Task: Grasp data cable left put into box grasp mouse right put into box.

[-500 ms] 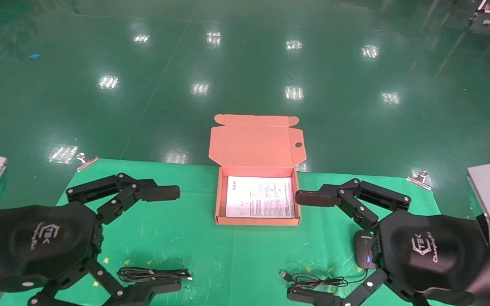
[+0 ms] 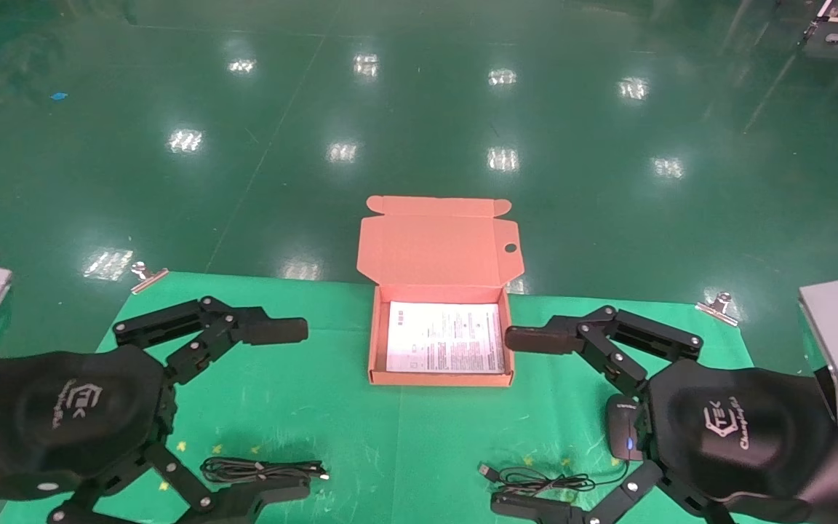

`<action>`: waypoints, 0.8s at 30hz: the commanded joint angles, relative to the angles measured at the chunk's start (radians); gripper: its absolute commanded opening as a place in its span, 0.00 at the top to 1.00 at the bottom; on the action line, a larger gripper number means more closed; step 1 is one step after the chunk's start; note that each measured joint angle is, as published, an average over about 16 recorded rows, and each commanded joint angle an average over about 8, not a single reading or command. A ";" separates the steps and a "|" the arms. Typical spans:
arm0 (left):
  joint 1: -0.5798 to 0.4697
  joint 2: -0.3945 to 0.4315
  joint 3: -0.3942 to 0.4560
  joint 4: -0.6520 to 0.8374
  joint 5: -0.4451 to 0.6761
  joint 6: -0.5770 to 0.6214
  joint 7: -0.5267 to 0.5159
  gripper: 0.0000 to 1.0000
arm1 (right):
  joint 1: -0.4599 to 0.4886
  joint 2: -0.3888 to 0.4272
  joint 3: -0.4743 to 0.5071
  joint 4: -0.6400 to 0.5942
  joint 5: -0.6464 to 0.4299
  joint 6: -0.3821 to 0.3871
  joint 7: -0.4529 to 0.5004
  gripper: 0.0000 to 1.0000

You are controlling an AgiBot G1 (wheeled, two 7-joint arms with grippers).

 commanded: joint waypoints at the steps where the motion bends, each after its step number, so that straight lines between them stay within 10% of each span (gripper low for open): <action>1: 0.000 0.000 0.000 0.000 0.000 0.000 0.000 0.00 | 0.000 0.000 0.000 0.000 0.000 0.000 0.000 0.00; 12: -0.060 -0.013 0.036 -0.001 0.097 0.032 0.006 0.00 | 0.011 -0.002 -0.003 0.008 -0.024 0.007 -0.015 0.00; 24: -0.349 0.070 0.315 0.090 0.455 0.092 0.019 0.00 | 0.116 -0.019 -0.069 0.044 -0.286 -0.004 -0.173 0.00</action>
